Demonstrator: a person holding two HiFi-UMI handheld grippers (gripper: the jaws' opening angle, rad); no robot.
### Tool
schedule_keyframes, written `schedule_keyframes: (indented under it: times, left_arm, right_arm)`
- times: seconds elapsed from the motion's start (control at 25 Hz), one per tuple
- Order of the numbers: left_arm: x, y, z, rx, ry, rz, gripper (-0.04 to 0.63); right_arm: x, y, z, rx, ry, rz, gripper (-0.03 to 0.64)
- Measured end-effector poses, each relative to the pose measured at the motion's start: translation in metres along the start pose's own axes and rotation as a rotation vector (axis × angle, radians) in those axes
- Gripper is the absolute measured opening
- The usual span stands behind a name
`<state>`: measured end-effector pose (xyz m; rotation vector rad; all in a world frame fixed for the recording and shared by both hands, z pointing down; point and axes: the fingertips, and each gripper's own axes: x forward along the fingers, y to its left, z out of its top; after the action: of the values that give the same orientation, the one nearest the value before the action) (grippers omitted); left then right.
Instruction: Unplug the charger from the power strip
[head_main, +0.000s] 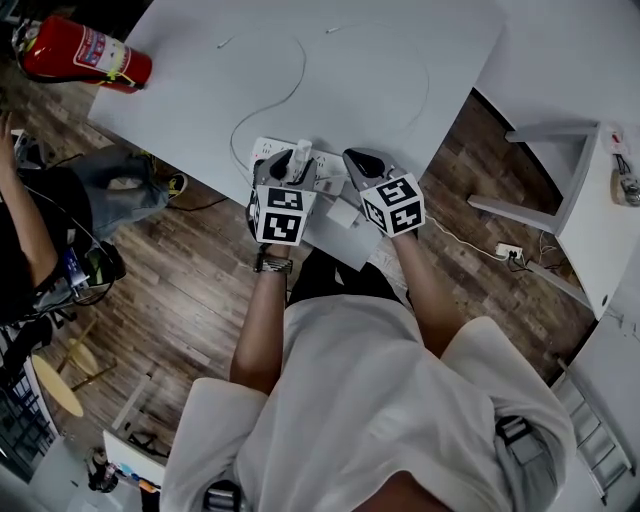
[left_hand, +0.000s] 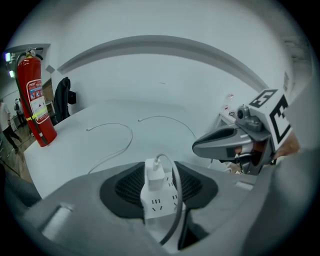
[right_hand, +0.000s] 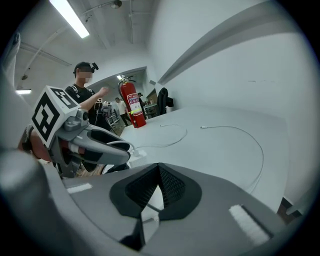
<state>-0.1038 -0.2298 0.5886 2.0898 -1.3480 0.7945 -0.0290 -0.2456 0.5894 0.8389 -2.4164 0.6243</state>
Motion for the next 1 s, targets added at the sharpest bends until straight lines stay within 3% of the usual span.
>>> schedule_keyframes:
  times: [0.52,1.0]
  left_arm:
    - [0.026,0.003,-0.020,0.022,0.077,-0.014,0.167]
    - [0.036,0.007,-0.024,-0.007,0.095,0.005,0.165]
  right_arm:
    - [0.028,-0.004,-0.062,0.015,0.150,0.026,0.002]
    - [0.032,-0.006,-0.065,0.026,0.148,0.029,0.002]
